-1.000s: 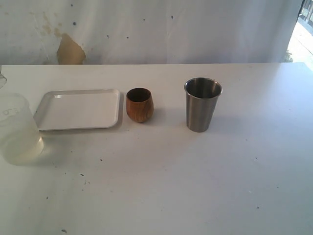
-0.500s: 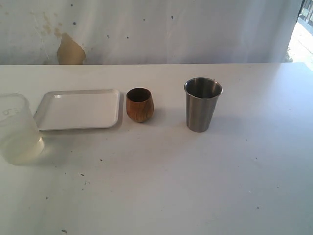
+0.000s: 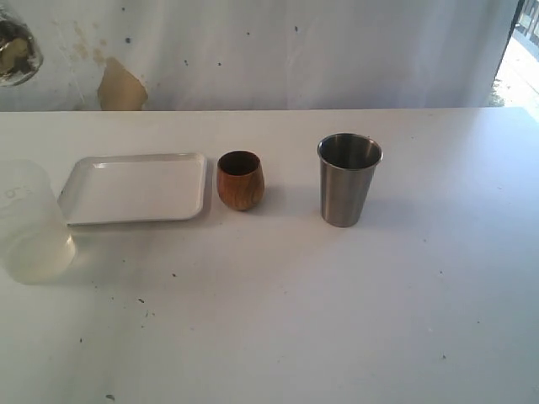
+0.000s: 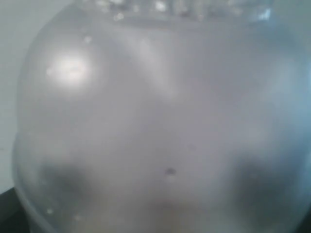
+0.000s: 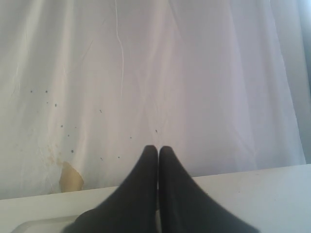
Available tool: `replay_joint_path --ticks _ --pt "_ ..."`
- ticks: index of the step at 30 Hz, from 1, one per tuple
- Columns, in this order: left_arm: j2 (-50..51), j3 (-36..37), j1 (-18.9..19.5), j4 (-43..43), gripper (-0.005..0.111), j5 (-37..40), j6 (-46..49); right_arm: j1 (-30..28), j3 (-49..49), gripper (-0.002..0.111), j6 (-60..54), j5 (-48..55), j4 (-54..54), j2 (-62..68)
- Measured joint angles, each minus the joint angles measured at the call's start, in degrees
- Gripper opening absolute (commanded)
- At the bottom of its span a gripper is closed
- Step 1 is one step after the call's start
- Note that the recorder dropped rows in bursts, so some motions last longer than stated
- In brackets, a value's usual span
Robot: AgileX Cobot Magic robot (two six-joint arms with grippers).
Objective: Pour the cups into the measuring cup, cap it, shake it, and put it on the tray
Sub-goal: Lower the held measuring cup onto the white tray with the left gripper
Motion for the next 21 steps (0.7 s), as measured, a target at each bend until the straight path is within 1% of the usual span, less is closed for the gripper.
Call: replay_joint_path --ticks 2,4,6,8,9,12,14,15,17,21 --pt "0.59 -1.09 -1.00 2.90 0.000 -1.18 -6.36 0.00 0.00 0.000 0.00 0.00 0.00 0.00" --pt "1.98 -3.01 -2.88 6.33 0.000 -1.27 -10.22 0.00 0.00 0.000 0.00 0.00 0.00 0.00" --pt "3.72 -5.01 -6.09 8.95 0.000 -0.80 -11.69 0.00 0.00 0.000 0.00 0.00 0.00 0.00" --pt "5.21 -7.10 -9.90 11.00 0.000 1.49 -11.41 0.00 0.00 0.000 0.00 0.00 0.00 0.00" --pt "6.06 -8.41 -12.56 11.76 0.000 3.58 -10.28 0.00 0.00 0.000 0.00 0.00 0.00 0.00" --pt "8.10 -10.55 -17.84 12.13 0.000 7.65 -4.70 0.00 0.00 0.000 0.00 0.00 0.00 0.00" --pt "10.02 -11.62 -20.82 11.05 0.000 10.28 0.15 0.00 0.00 0.000 0.00 0.00 0.00 0.00" --pt "11.20 -12.10 -21.93 9.06 0.000 11.60 3.41 0.00 0.00 0.000 0.00 0.00 0.00 0.00" --pt "14.10 -12.65 -23.22 4.72 0.000 13.35 7.49 0.00 0.00 0.000 0.00 0.00 0.00 0.00" --pt "20.99 -12.67 -23.46 -5.14 0.000 13.38 15.22 0.00 0.00 0.000 0.00 0.00 0.00 0.00"
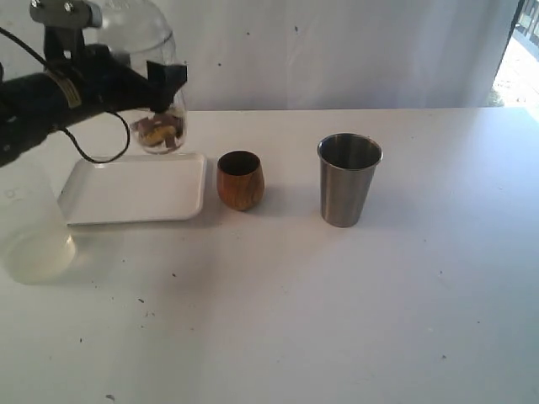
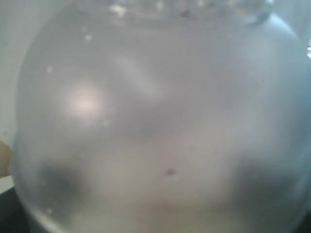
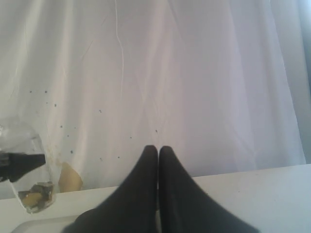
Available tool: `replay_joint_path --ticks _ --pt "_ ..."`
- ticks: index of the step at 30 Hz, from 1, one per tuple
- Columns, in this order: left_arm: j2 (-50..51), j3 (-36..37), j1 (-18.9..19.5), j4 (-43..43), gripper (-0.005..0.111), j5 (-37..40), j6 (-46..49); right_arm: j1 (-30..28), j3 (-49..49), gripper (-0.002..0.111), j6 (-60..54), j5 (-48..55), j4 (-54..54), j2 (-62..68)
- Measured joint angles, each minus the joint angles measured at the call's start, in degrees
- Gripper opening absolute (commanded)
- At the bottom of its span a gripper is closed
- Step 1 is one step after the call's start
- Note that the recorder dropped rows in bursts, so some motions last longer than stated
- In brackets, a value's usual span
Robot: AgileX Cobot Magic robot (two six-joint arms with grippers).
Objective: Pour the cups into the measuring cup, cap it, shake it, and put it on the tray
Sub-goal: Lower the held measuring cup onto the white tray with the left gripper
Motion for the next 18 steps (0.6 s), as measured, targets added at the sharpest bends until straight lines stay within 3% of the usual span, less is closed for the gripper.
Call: replay_joint_path --ticks 6,18 --pt "8.27 -2.49 -0.11 -6.85 0.000 -1.46 13.89 0.00 0.00 0.000 0.00 0.00 0.00 0.00" --pt "14.68 -3.74 -0.21 -14.99 0.000 -2.96 13.84 0.00 0.00 0.000 0.00 0.00 0.00 0.00"
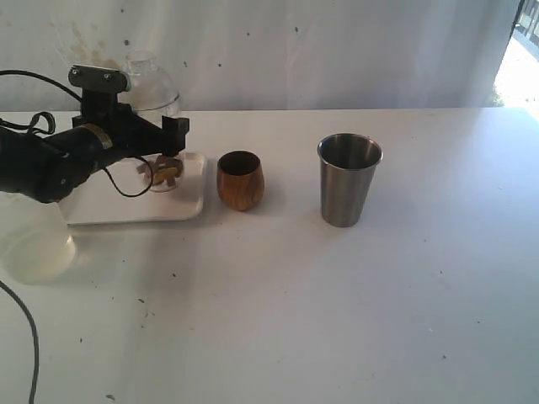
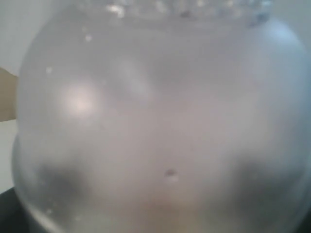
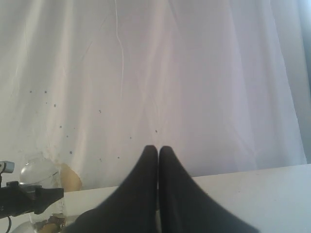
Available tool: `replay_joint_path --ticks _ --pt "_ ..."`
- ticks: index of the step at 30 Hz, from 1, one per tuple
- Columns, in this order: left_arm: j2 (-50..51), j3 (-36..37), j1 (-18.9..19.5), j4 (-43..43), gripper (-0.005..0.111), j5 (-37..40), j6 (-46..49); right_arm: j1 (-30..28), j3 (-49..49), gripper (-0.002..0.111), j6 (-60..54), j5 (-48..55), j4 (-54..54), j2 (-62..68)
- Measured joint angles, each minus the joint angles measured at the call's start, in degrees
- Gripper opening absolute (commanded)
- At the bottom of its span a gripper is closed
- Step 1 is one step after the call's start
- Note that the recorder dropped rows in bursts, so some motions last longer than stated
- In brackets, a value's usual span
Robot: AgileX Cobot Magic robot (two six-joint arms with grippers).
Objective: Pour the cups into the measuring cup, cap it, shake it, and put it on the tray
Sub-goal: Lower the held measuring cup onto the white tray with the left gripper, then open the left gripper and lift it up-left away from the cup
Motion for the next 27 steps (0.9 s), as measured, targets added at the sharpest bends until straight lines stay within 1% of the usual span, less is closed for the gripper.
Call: replay_joint_path --ticks 6,7,8,10,11,13,16,17,18,27 --pt "0.23 0.00 0.00 -2.87 0.000 0.81 -0.15 0.00 0.00 0.000 0.00 0.00 0.00 0.00" --pt "0.23 0.00 0.00 -3.00 0.002 0.97 -0.19 0.00 0.00 0.000 0.00 0.00 0.00 0.00" --pt "0.23 0.00 0.00 -3.03 0.007 1.22 -0.19 0.00 0.00 0.000 0.00 0.00 0.00 0.00" --pt "0.23 0.00 0.00 -3.12 0.019 2.37 -0.29 0.00 0.00 0.000 0.00 0.00 0.00 0.00" --pt "0.23 0.00 0.00 -3.12 0.029 3.00 -0.29 0.00 0.00 0.000 0.00 0.00 0.00 0.00" --pt "0.23 0.00 0.00 -3.41 0.050 4.67 -0.43 0.00 0.00 0.000 0.00 0.00 0.00 0.00" --pt "0.23 0.00 0.00 -3.47 0.089 5.37 -0.43 0.00 0.00 0.000 0.00 0.00 0.00 0.00" --pt "0.23 -0.06 0.00 -3.47 0.099 5.36 -0.43 0.00 0.00 0.000 0.00 0.00 0.00 0.00" --pt "0.23 -0.06 0.00 -3.47 0.105 5.46 -0.43 0.00 0.00 0.000 0.00 0.00 0.00 0.00" --pt "-1.61 -0.06 0.00 -3.86 0.105 9.82 -0.43 0.00 0.00 0.000 0.00 0.00 0.00 0.00"
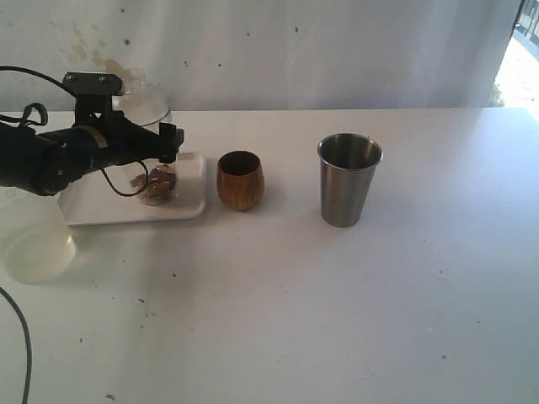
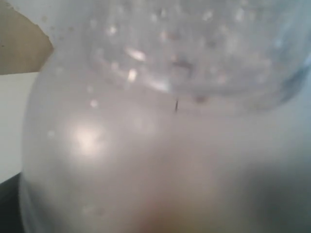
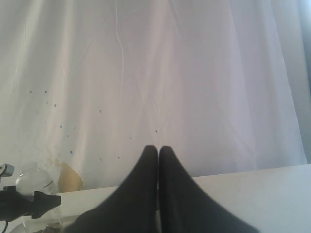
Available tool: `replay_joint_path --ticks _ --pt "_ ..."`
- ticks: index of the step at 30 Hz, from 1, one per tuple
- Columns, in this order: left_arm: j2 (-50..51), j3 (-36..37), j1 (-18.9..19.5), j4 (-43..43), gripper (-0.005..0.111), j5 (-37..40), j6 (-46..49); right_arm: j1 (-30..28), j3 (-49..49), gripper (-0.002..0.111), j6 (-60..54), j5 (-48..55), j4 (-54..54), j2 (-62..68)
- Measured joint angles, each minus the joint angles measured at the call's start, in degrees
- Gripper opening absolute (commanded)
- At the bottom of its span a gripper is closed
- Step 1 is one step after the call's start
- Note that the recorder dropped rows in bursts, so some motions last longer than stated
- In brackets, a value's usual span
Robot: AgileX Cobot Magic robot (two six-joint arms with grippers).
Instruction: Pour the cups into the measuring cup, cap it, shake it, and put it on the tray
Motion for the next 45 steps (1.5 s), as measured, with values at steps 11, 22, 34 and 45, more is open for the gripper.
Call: replay_joint_path --ticks 11,22,34,45 --pt "-4.47 0.00 0.00 0.00 0.105 1.45 0.00 0.00 0.00 0.000 0.00 0.00 0.00 0.00" --pt "-11.19 0.00 0.00 0.00 0.105 2.55 0.00 0.00 0.00 0.000 0.00 0.00 0.00 0.00" --pt "-21.75 0.00 0.00 0.11 0.105 7.65 0.00 0.00 0.00 0.000 0.00 0.00 0.00 0.00" --pt "-35.78 0.00 0.00 0.35 0.063 16.27 0.21 0.00 0.00 0.000 0.00 0.00 0.00 0.00"
